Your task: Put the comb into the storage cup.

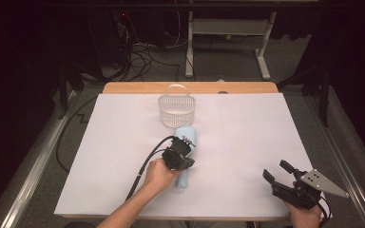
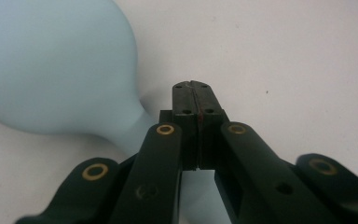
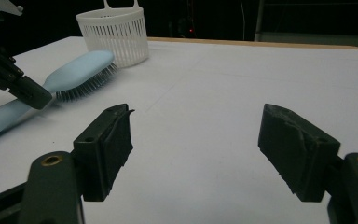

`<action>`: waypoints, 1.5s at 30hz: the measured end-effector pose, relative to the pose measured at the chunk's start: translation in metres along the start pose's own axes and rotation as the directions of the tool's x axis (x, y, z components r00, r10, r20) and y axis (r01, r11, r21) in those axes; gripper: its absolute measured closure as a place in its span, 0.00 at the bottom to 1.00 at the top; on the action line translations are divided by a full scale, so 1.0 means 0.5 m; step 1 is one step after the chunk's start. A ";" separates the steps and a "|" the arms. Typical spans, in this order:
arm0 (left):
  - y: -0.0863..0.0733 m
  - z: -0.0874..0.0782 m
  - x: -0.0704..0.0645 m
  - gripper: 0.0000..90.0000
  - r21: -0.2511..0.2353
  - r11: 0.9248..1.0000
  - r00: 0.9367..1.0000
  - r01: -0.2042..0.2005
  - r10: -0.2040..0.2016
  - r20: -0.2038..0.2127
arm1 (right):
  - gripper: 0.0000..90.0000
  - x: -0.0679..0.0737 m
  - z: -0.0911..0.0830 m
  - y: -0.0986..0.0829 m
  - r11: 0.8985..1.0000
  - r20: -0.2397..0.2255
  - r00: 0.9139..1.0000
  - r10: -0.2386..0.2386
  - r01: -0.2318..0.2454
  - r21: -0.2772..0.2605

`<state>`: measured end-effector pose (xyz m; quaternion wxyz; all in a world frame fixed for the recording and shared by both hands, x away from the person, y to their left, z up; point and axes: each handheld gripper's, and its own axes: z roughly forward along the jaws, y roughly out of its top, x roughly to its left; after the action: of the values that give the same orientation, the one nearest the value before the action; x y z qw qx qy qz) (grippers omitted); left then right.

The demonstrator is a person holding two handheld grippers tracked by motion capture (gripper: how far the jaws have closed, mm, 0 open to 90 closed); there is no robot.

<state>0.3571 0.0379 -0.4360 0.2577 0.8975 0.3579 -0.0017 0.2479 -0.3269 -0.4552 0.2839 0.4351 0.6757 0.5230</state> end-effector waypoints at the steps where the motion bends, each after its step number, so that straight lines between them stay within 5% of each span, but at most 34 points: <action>1: -0.003 -0.002 0.000 0.98 0.002 1.000 1.000 0.001 -0.001 0.001 | 0.29 0.000 0.000 0.000 1.000 0.000 1.000 0.000 0.000 0.000; 19: -0.067 -0.032 0.013 0.98 0.007 1.000 0.998 0.019 -0.018 -0.056 | 0.29 0.001 0.001 0.000 1.000 0.000 1.000 0.000 0.000 0.000; 45: -0.097 -0.051 0.033 0.98 -0.002 0.999 0.993 0.039 -0.039 -0.113 | 0.29 0.001 0.000 0.000 1.000 -0.001 1.000 0.000 0.000 -0.001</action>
<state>0.3335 0.0897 -0.4395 0.2370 0.8890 0.3892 0.0439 0.2477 -0.3264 -0.4550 0.2836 0.4345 0.6758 0.5234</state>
